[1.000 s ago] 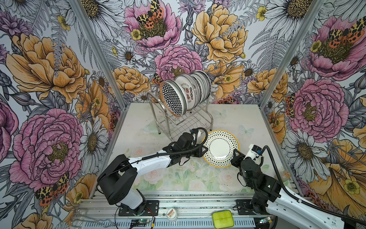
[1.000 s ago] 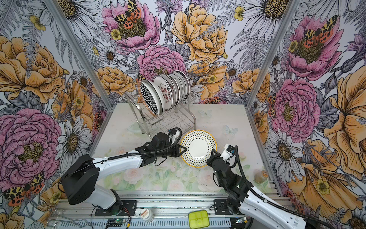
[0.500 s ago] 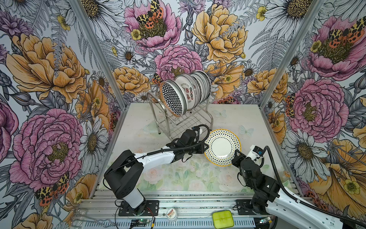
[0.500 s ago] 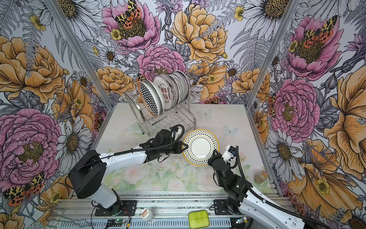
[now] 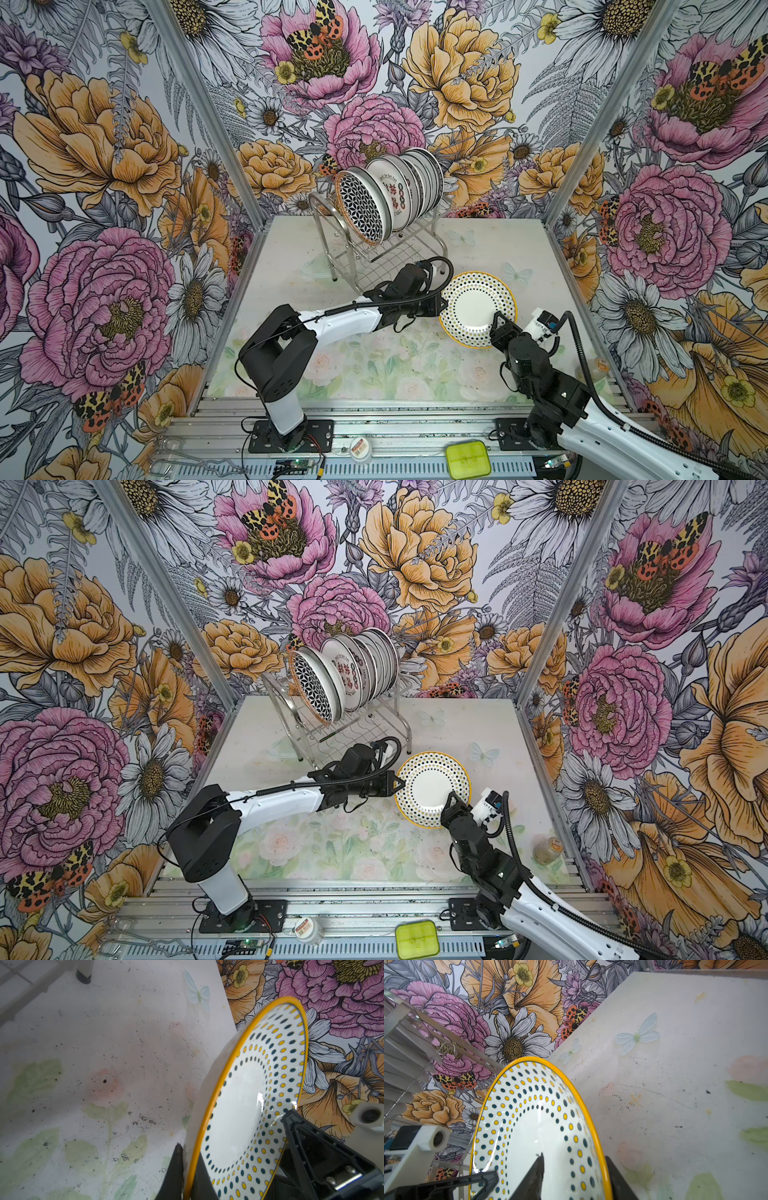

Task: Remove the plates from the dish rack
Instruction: 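Grasp the plate rim with the left gripper while the right gripper releases, then set the plate down on the table with the left gripper and release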

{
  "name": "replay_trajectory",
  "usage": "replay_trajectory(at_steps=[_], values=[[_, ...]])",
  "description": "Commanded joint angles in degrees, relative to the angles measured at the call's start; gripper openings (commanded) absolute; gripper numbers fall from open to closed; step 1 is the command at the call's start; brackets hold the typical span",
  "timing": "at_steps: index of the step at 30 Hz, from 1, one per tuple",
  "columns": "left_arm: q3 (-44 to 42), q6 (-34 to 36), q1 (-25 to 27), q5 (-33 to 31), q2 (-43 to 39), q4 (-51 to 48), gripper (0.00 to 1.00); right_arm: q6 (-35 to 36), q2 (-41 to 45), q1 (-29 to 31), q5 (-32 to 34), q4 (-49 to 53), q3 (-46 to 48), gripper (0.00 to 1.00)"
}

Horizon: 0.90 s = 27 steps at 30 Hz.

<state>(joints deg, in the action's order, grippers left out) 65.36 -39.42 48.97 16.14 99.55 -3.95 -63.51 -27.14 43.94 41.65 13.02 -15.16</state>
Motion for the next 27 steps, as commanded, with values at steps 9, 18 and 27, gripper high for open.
replay_trajectory(at_steps=[9, 18, 27], values=[[11.47, -4.08, 2.51, -4.81, 6.94, -2.92, 0.00, -3.54, -0.95, -0.99, 12.77, -3.30, 0.01, 0.71], [27.41, -2.89, 2.47, -7.22, 18.01, -9.01, 0.00, 4.54, -0.57, -4.21, 22.48, -2.47, -2.38, 0.99], [40.30, -1.46, 1.35, -6.97, 27.58, -12.14, 0.00, 11.76, 3.51, -7.02, 26.91, -2.30, -3.08, 0.99]])
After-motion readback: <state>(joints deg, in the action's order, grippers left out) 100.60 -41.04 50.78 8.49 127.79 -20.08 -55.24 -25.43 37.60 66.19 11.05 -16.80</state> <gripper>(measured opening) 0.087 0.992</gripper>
